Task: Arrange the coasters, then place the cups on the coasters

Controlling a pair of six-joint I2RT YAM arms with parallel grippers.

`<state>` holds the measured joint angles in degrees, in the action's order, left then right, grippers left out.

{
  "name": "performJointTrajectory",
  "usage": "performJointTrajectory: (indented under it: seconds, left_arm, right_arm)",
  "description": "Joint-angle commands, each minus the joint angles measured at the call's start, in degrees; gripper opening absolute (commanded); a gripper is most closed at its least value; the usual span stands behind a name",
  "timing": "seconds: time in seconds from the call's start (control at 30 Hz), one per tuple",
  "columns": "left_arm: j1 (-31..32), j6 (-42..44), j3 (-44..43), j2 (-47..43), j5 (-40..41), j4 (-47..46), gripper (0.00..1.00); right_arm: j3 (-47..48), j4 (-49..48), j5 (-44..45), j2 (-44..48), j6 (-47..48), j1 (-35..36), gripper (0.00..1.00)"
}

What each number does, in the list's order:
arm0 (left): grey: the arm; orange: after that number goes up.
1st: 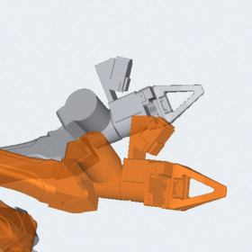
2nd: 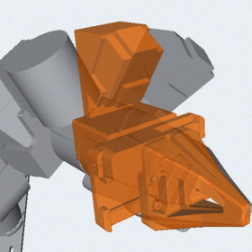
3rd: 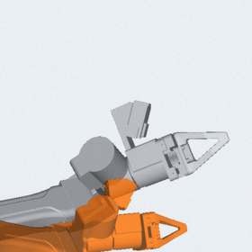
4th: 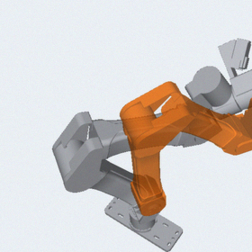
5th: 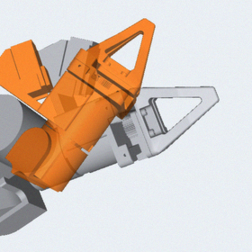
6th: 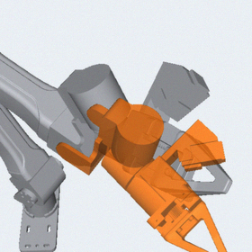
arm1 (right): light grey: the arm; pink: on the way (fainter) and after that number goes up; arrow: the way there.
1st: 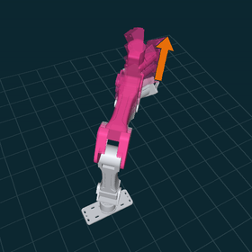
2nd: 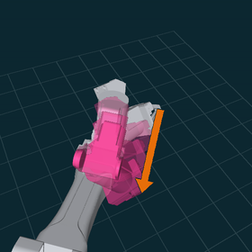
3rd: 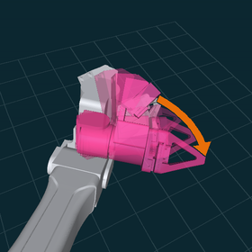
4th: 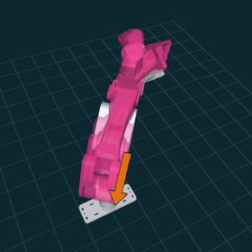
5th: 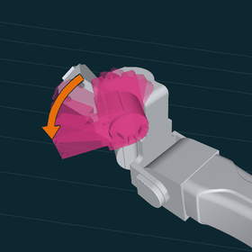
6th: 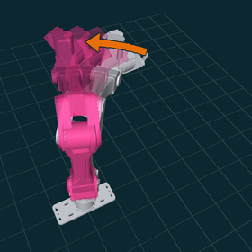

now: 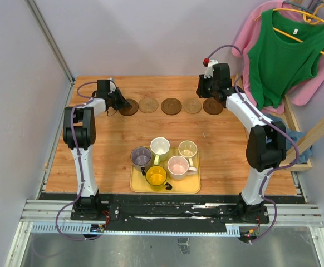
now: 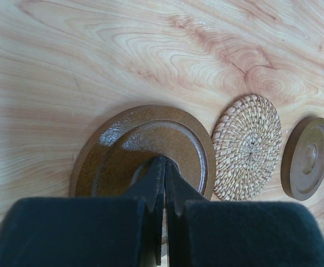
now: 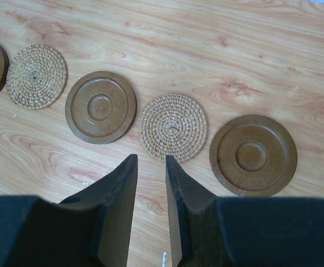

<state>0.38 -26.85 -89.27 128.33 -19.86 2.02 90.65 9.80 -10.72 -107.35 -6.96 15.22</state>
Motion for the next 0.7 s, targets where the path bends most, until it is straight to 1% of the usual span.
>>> performJointTrajectory:
  seconds: [0.0, 0.5, 0.67]
  left_arm:
    - [-1.71, 0.93, -1.41, 0.9, 2.55, 2.37, 0.01]
    - [-3.11, 0.85, -1.85, 0.69, 3.05, 2.61, 0.01]
    - [-3.19, 0.98, -1.91, 0.29, 1.35, 2.53, 0.0]
  right_arm:
    - [-1.07, -0.22, 1.37, 1.62, -0.16, 0.84, 0.28]
    - [-0.37, 0.21, 0.54, 0.04, -0.6, 0.85, 0.29]
    - [-0.38, 0.39, 0.65, 0.08, -0.54, 0.84, 0.29]
